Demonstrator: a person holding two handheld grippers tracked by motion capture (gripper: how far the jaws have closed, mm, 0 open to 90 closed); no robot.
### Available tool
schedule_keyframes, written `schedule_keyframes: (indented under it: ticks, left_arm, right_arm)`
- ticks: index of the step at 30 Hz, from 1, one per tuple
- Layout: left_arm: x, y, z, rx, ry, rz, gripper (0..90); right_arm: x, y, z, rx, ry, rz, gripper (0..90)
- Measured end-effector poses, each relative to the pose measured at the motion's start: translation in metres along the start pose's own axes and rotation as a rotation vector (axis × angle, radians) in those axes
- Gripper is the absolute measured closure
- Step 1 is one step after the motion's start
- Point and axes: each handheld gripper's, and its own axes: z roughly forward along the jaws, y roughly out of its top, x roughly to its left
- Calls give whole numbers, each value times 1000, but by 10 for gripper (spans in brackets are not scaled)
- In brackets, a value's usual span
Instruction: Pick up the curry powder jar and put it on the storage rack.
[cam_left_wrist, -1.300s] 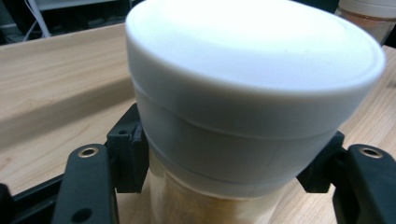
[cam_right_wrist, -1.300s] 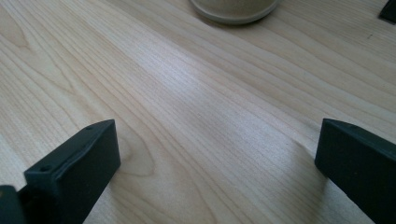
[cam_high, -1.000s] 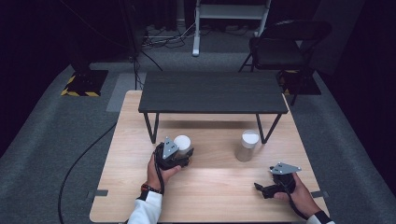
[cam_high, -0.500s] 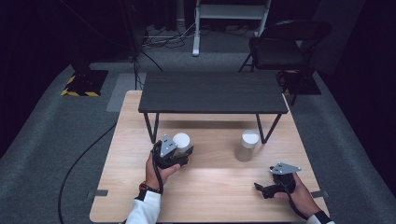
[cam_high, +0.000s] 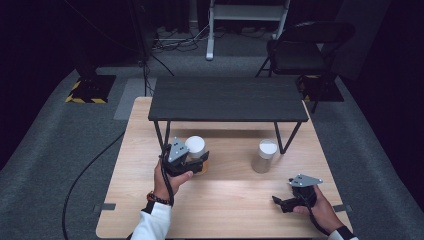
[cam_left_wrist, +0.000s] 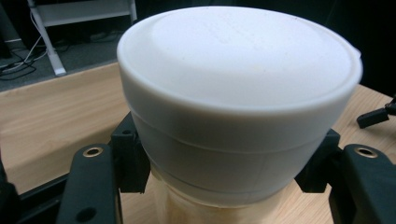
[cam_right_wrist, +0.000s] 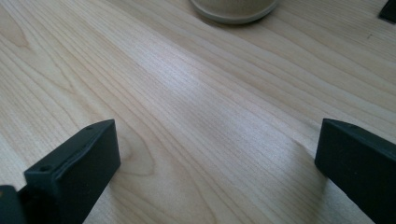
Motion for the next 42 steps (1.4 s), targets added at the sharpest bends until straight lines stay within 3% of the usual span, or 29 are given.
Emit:
schedule_keyframes:
  ticks: [16,19,42]
  left_arm:
    - [-4,41,-13,-25,-12,12,352]
    - [-8,50,-14,-11,-4,40,352]
    - [-10,96,-17,-68,-47,16,352]
  right_arm:
    - [0,0,0,1,-1,2,0]
    - [0,0,0,1,-1,2,0]
    - [1,0,0,0,-3,3,0]
